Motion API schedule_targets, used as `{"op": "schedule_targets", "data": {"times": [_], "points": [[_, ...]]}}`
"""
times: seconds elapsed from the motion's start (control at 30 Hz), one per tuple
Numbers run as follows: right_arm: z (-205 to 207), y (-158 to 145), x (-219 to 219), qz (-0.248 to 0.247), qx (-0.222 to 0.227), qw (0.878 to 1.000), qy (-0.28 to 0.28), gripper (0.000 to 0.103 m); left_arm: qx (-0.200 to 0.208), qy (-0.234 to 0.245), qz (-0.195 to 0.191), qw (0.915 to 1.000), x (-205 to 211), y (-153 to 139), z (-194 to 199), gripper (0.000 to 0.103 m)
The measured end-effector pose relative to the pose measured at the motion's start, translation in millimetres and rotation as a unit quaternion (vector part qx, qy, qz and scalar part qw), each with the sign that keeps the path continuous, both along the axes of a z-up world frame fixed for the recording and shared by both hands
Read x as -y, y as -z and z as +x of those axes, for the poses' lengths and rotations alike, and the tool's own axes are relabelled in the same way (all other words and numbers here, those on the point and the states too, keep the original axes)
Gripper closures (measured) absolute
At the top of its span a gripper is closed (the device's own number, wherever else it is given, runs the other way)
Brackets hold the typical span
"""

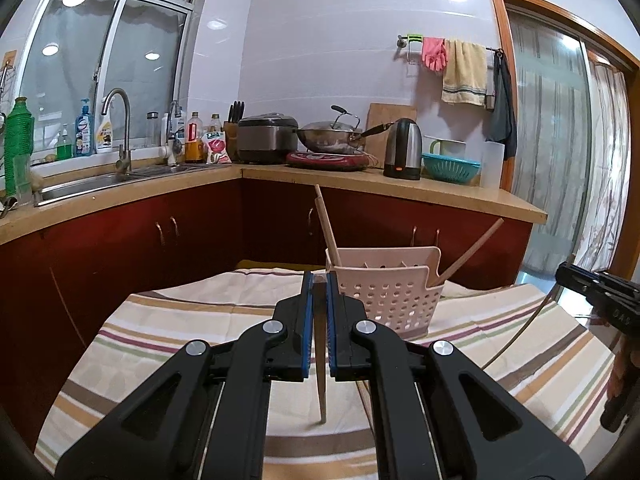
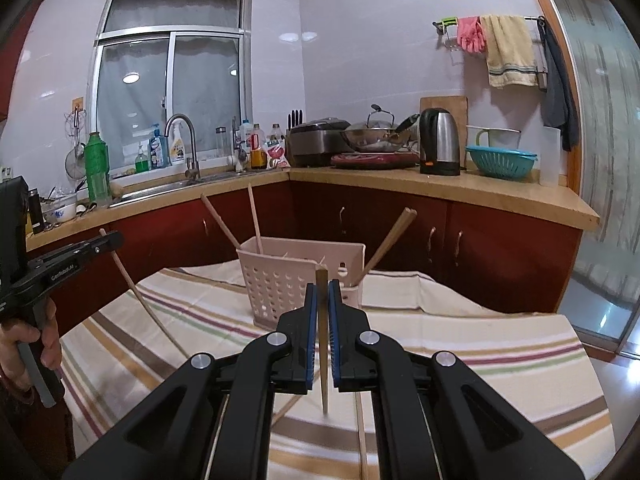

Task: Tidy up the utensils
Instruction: 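Lower both upright chopsticks into the pink caddy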

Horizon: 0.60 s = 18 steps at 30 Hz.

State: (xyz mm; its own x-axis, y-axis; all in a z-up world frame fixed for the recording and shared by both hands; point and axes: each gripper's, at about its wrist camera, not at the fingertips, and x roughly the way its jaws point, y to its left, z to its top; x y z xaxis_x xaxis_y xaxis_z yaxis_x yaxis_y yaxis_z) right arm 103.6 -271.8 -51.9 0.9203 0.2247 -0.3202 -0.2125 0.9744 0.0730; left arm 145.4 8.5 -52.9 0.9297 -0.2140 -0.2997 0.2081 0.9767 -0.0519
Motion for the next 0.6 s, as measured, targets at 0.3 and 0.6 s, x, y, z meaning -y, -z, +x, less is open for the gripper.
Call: {"op": "schedule_targets", "data": {"times": [0.3, 0.6], "points": [[17, -13, 2, 0.011, 0.011, 1.000, -0.005, 0.097, 0.007, 0.026, -0.023, 0.9994, 4, -23, 21, 0.097], [30, -52, 5, 0.017, 0.059, 0.998, -0.013, 0.097, 0.065, 0.048, -0.015, 0.9966, 24, -67, 33, 0.097]]}}
